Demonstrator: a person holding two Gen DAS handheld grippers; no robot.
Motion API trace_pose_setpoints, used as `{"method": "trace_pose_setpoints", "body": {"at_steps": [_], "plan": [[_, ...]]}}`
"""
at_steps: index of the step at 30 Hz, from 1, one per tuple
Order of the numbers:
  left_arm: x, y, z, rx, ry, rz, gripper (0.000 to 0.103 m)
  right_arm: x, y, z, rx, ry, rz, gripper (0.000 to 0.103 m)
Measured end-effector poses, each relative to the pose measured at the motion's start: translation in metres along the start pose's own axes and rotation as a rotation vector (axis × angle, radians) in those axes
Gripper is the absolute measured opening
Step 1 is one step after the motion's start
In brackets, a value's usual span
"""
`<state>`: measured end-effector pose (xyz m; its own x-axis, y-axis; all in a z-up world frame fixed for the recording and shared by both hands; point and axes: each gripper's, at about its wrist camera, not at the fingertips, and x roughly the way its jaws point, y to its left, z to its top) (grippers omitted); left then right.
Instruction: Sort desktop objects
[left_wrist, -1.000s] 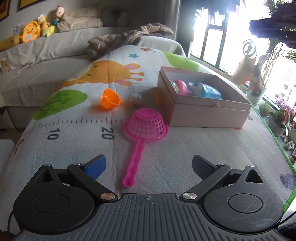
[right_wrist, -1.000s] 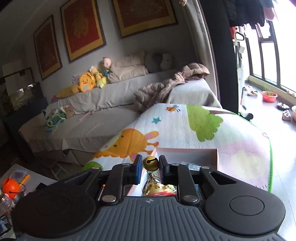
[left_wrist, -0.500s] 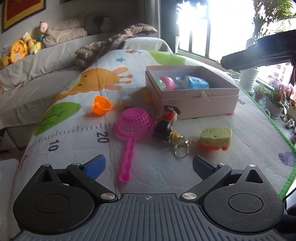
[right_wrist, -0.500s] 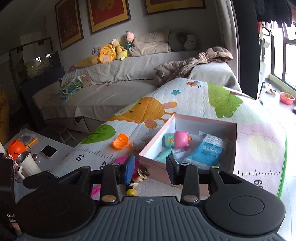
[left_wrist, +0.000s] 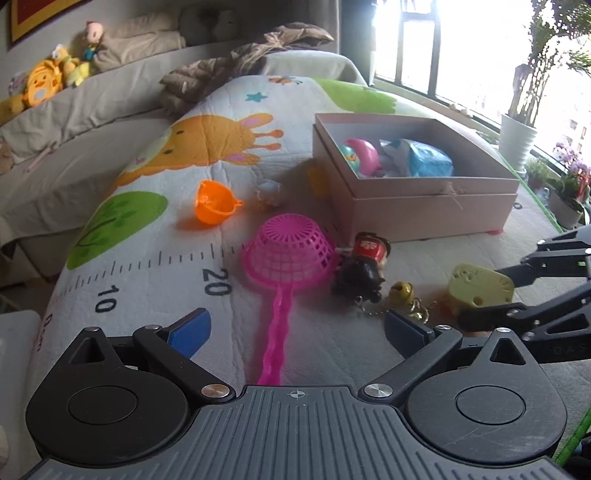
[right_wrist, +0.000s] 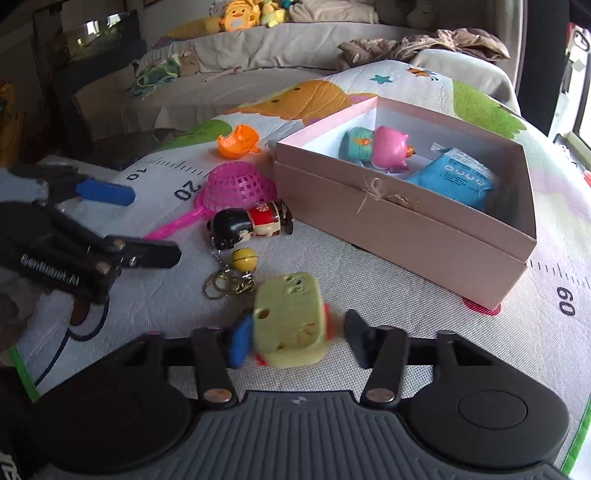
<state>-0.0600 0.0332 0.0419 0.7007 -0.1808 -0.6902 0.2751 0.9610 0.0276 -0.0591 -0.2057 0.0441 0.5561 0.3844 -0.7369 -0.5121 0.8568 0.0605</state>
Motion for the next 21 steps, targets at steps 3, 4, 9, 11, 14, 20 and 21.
{"method": "trace_pose_setpoints", "body": {"at_steps": [3, 4, 9, 11, 14, 20, 21], "plan": [[0.0, 0.004, 0.002, -0.006, -0.002, -0.004, 0.103, -0.026, -0.013, -0.004, 0.059, -0.024, 0.051, 0.041], [0.001, 0.003, 0.002, -0.004, 0.002, -0.006, 0.103, -0.035, -0.018, -0.005, 0.079, -0.034, 0.06, 0.042], [0.013, -0.012, 0.005, 0.049, 0.027, -0.033, 0.103, -0.037, -0.028, -0.025, 0.08, 0.032, -0.044, 0.043], [0.015, -0.019, 0.006, 0.082, 0.021, -0.034, 0.103, -0.038, -0.03, -0.029, 0.091, 0.03, -0.039, 0.046], [0.018, -0.027, 0.008, 0.119, 0.022, -0.029, 0.103, -0.047, -0.033, -0.025, 0.091, -0.018, -0.027, 0.049], [0.027, -0.02, 0.016, 0.077, 0.045, -0.003, 0.103, -0.051, -0.026, -0.007, 0.041, -0.081, 0.007, 0.047], [0.028, -0.018, 0.017, 0.062, 0.048, -0.002, 0.103, -0.046, -0.02, -0.005, 0.023, -0.075, 0.023, 0.043]]}}
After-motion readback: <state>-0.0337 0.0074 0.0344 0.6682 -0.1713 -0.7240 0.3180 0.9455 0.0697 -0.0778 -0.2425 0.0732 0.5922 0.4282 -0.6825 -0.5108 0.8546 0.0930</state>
